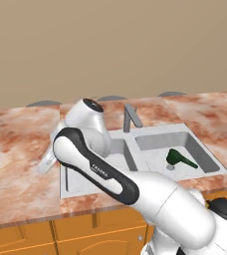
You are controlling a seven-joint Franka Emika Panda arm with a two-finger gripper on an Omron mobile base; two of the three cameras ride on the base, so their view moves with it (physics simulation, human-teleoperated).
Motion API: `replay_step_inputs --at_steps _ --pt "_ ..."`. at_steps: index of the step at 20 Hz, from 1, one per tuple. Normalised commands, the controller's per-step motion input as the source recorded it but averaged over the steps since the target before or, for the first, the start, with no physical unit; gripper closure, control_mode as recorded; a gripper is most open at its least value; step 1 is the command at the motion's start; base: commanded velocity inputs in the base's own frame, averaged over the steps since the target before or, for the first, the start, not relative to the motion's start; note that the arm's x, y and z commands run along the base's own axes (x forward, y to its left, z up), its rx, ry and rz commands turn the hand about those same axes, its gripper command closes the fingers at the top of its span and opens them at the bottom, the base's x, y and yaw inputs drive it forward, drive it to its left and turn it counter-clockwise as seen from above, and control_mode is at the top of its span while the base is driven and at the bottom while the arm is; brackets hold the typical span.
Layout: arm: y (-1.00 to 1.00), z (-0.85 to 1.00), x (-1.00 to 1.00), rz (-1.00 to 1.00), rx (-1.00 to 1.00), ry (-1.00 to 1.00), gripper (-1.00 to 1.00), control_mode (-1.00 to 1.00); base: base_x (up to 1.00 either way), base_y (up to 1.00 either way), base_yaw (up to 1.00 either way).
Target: Move any existing items from the left basin to the right basin for drying. Then move the cup from the counter to the left basin of the sink for washing.
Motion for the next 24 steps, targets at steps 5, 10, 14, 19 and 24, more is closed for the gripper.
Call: replay_step_inputs --at_steps 5,10,14,19,24 --pt "0.34 0.04 0.52 -0.04 -0.14 0.07 -1.0 -1.0 0.0 0.0 0.0" --pt "0.13 -0.03 0.21 0.0 -0.09 0.0 -1.0 -1.0 0.0 0.0 0.0" --pt "0.16 -0.05 0.02 0.0 -0.09 0.0 -1.0 -1.0 0.0 0.0 0.0" --pt "0.04 -0.21 0.0 0.01 -0.02 -0.01 -1.0 -1.0 0.0 0.0 0.0" --pt "0.0 -0.05 0.05 0.23 0.0 -0.02 -1.0 -1.0 0.0 0.0 0.0"
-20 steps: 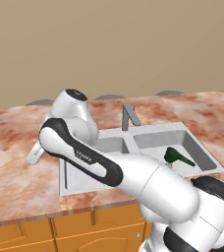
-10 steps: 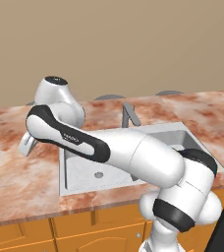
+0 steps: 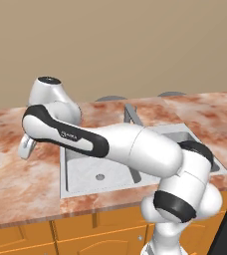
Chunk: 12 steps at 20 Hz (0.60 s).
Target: Move any existing items from the left basin to the right basin for drying. Then move the cup from the counter to the left basin of the sink for washing.
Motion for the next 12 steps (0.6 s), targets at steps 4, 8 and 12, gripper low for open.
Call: replay_step_inputs --at_steps 4,8,12 --pt "0.0 0.0 0.12 0.33 0.0 0.0 -1.0 -1.0 0.0 0.0 0.0" --pt "0.0 -0.05 0.02 0.35 -0.01 -0.01 -1.0 -1.0 0.0 0.0 0.0" --pt "0.17 -0.13 0.01 0.34 -0.06 -0.05 -1.0 -1.0 0.0 0.0 0.0"
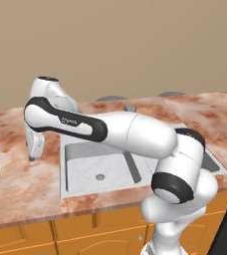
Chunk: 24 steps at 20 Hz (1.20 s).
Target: Move any existing items from the left basin to the right basin for drying. Then move the cup from the counter to the left basin of the sink for washing.
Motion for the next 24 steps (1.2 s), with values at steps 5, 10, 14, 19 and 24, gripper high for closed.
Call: replay_step_inputs --at_steps 5,10,14,19,24 --pt "0.17 -0.02 0.02 0.37 -0.05 -0.11 -1.0 -1.0 0.0 0.0 0.0" --pt "0.06 0.0 0.25 0.36 -0.01 -0.14 -1.0 -1.0 0.0 0.0 0.0" --pt "0.0 -0.02 0.19 0.38 0.0 -0.12 -1.0 -1.0 0.0 0.0 0.0" --pt "0.13 -0.04 0.18 0.35 0.0 -0.14 -1.0 -1.0 0.0 0.0 0.0" --pt "0.35 -0.03 0.08 0.22 0.0 -0.15 -1.0 -1.0 0.0 0.0 0.0"
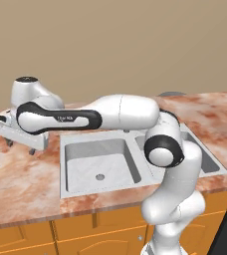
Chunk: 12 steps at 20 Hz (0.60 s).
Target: Move any existing items from the left basin to the right basin for drying. Then move the cup from the counter to the left basin of the sink for washing.
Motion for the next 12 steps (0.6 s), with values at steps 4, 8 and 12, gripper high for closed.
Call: replay_step_inputs --at_steps 4,8,12 --pt "0.28 -0.19 0.0 0.09 0.0 -0.13 -1.0 -1.0 0.0 0.0 0.0" --pt "0.12 -0.12 0.0 0.01 0.01 -0.04 -1.0 -1.0 0.0 0.0 0.0" --pt "0.15 -0.18 0.0 0.0 0.0 0.0 -1.0 -1.0 0.0 0.0 0.0"
